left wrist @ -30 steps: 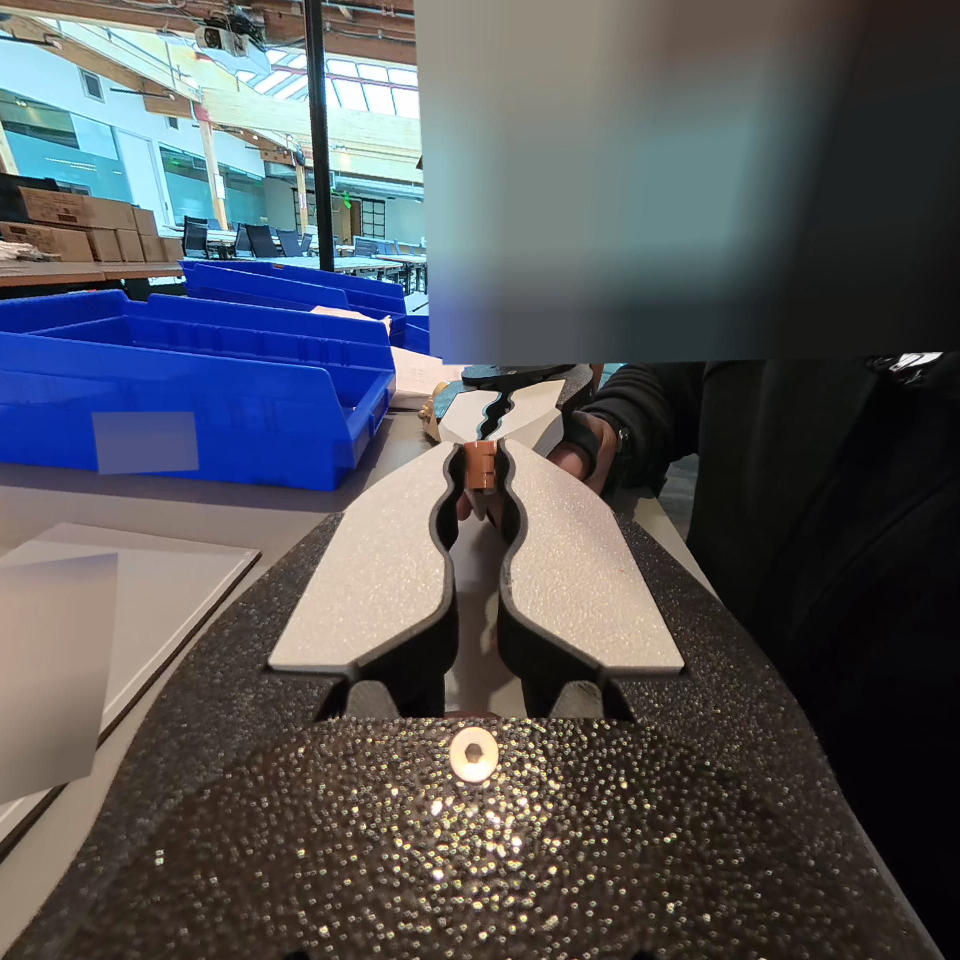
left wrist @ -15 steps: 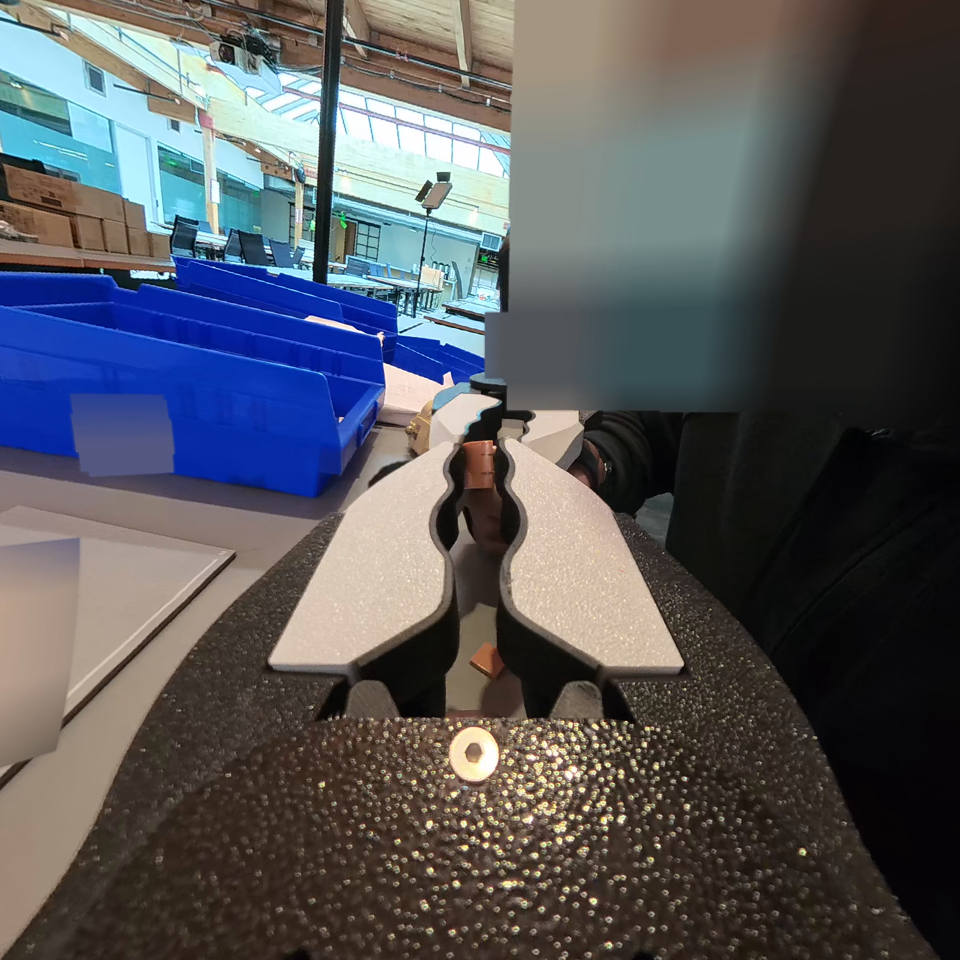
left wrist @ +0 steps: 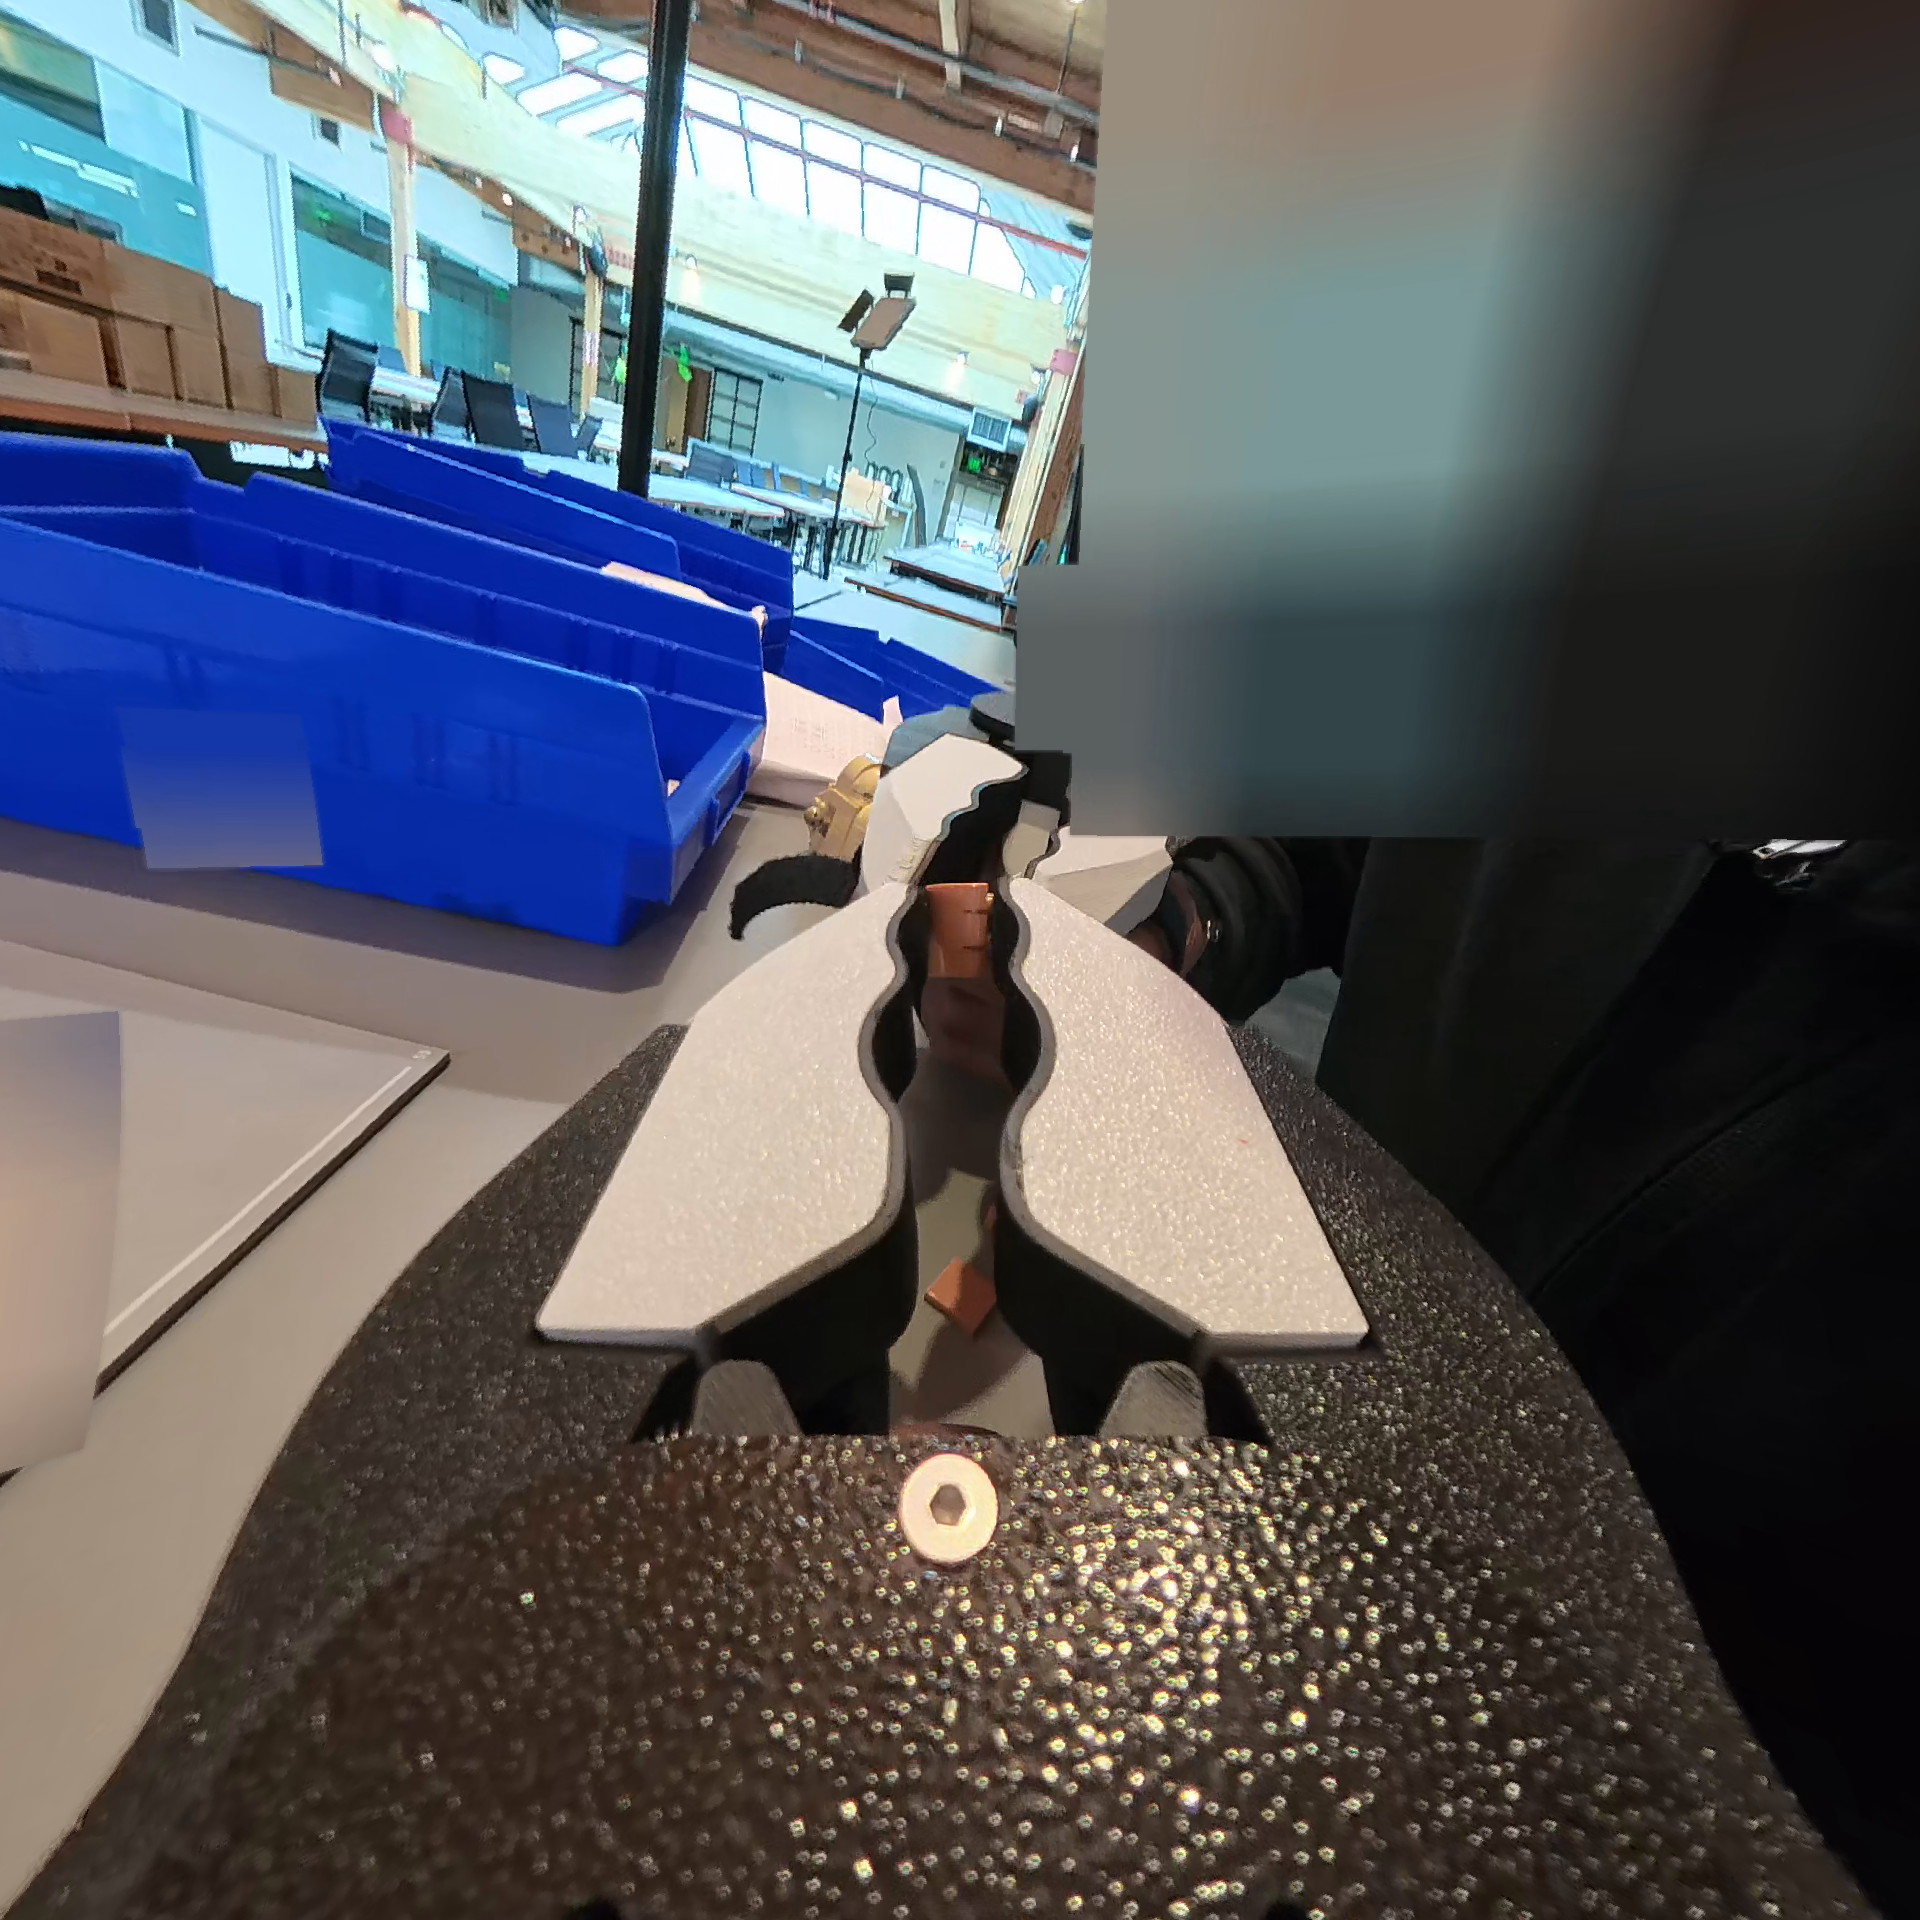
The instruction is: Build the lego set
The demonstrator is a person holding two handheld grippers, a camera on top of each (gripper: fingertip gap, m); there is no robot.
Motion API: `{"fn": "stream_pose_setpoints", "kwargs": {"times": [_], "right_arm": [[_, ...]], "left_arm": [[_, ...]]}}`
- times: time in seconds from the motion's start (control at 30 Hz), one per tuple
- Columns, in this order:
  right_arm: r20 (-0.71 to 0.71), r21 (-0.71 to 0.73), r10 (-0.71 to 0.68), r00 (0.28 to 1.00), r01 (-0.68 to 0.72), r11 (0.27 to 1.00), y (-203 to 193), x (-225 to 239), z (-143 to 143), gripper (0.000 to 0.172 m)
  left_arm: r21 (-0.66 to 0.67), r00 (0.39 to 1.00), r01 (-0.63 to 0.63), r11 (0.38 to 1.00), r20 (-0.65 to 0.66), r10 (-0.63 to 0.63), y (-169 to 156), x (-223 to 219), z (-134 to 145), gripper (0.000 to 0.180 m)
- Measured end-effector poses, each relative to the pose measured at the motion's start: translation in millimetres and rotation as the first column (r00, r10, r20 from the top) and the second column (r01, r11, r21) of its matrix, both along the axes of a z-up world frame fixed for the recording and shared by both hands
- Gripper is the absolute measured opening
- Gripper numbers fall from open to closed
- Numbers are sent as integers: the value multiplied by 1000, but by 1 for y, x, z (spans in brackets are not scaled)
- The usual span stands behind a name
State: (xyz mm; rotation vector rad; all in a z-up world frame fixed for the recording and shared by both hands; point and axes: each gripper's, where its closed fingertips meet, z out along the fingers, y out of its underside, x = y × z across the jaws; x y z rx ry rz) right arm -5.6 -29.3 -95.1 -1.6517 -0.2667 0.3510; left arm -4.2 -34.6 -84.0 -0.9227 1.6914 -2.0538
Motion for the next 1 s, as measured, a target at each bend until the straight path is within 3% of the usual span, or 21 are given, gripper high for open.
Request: {"fn": "stream_pose_setpoints", "kwargs": {"times": [0.53, 1.0], "right_arm": [[28, -90, 86, 996, -83, 992, -3, -3, -11, 15], [131, -142, 70, 989, -51, 989, -4, -5, -21, 14]], "left_arm": [[106, 996, 73, 992, -52, -68, -2, -4, -13, 11], [381, 997, 0, 925, 68, -28, -5, -6, -21, 12]]}}
